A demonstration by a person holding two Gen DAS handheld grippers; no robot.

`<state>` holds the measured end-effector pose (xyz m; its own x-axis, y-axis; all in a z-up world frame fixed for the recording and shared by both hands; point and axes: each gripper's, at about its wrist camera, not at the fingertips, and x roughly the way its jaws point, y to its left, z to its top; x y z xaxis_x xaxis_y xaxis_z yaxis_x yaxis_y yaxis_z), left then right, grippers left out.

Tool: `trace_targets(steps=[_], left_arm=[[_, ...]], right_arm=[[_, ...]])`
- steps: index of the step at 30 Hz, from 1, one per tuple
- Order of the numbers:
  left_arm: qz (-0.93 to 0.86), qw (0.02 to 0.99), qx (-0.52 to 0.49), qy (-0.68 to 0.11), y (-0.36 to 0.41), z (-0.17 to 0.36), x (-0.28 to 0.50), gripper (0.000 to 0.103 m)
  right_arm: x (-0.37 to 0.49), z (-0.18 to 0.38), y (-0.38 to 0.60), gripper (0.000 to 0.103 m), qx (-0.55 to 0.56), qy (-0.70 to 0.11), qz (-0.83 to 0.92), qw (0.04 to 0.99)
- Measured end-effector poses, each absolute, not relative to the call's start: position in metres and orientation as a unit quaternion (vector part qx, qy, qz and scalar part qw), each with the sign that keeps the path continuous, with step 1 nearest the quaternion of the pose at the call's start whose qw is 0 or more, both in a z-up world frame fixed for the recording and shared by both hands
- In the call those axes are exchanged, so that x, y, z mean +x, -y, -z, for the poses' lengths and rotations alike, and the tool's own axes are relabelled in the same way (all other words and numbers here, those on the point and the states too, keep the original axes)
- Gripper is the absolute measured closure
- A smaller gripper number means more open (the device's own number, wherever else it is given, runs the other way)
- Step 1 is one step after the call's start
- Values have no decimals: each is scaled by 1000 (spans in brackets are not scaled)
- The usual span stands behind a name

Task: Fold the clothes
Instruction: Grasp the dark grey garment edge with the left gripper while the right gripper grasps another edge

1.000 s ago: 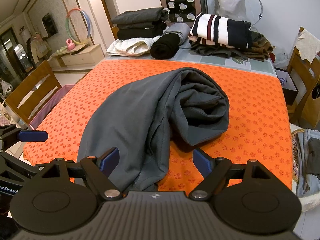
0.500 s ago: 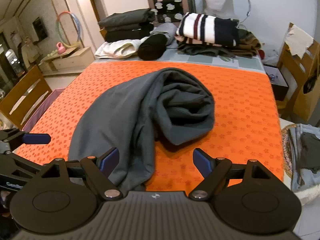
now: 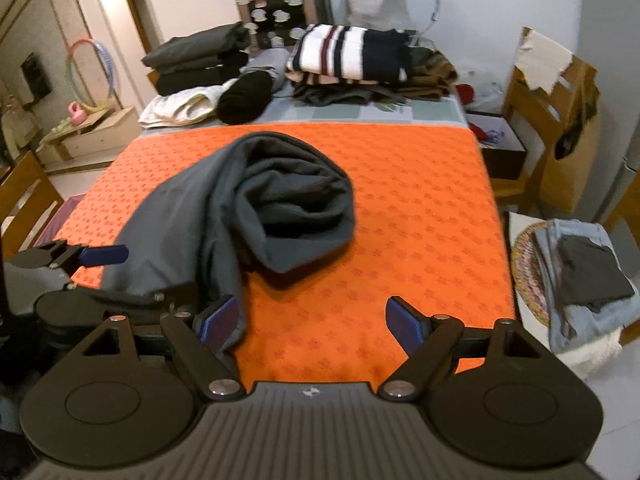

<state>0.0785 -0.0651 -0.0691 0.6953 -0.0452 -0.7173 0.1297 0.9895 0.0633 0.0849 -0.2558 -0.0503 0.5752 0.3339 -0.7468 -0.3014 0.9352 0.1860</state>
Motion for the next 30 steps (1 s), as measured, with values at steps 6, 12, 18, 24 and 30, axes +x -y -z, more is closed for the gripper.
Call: trace_targets(steps=[6, 12, 18, 24, 30], left_arm=[[35, 920, 71, -384, 67, 80, 84, 47], [3, 930, 35, -367, 56, 66, 79, 99], [-78, 938, 20, -336, 36, 30, 79, 99], [-98, 944, 11, -316, 6, 8, 95, 99], [-47, 946, 10, -319, -33, 0, 111, 99]], right_arm=[[81, 54, 279, 18, 33, -433, -157, 887], [91, 58, 292, 18, 28, -434, -190, 880], [104, 54, 284, 18, 13, -429, -247, 869], [111, 45, 252, 35, -2, -394, -285, 874], [130, 45, 190, 63, 1, -380, -300, 875]])
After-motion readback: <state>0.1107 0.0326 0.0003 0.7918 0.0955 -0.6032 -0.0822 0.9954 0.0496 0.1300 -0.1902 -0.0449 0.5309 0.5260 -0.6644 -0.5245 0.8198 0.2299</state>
